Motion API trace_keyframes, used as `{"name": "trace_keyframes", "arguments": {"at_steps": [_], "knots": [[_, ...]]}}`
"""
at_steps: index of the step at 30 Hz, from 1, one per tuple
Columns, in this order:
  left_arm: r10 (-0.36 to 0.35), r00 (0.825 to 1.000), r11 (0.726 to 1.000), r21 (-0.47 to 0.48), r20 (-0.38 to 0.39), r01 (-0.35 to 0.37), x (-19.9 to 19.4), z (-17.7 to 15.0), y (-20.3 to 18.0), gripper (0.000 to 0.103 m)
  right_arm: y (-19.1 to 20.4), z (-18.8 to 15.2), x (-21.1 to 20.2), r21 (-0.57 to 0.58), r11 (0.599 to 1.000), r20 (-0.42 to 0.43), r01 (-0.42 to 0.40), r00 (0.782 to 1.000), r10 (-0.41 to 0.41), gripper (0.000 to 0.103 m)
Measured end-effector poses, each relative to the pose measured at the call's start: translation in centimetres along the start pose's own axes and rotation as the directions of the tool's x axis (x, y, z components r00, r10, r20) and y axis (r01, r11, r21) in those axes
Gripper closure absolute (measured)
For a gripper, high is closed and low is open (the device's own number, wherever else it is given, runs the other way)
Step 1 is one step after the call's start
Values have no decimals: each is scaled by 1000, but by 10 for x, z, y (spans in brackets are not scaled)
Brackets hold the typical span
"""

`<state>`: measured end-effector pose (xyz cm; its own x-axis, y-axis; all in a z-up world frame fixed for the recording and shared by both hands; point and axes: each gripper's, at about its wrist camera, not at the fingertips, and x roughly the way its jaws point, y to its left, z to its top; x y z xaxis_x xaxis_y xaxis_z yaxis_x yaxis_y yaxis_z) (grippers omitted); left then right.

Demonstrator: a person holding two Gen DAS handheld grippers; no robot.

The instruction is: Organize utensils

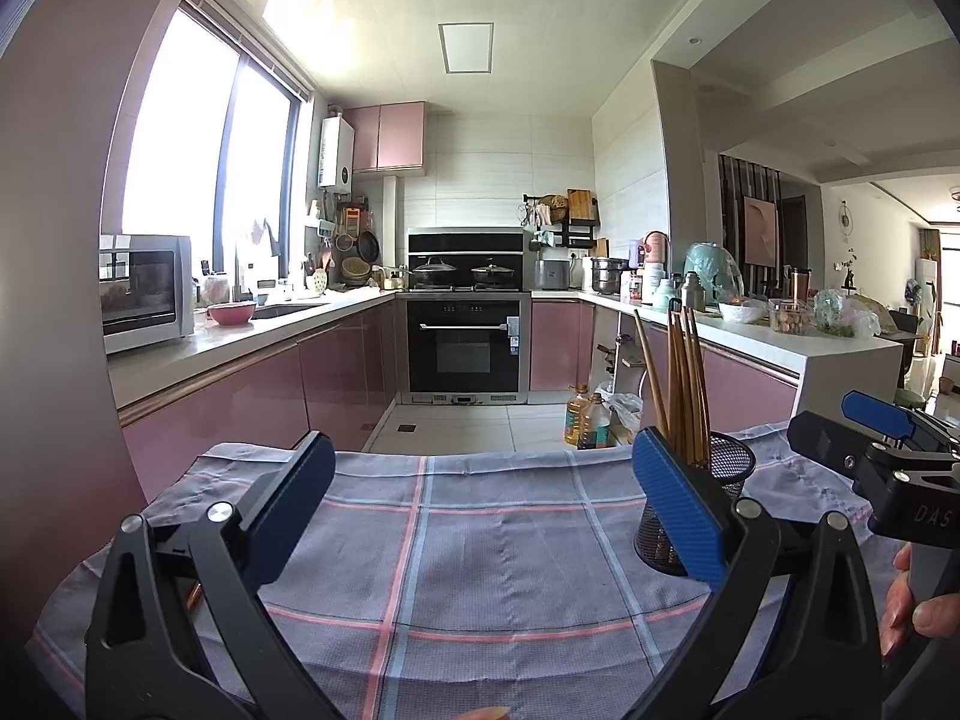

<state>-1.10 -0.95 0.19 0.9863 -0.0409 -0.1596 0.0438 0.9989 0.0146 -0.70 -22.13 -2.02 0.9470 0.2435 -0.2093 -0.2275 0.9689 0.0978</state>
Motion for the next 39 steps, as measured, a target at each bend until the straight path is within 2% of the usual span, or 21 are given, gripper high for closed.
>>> {"name": "trace_keyframes", "arguments": {"at_steps": [39], "knots": [[4, 1000, 1000, -1, 6, -4, -3, 2, -2, 5, 0, -1, 2, 11, 1000, -1, -1, 1000, 1, 7]]}}
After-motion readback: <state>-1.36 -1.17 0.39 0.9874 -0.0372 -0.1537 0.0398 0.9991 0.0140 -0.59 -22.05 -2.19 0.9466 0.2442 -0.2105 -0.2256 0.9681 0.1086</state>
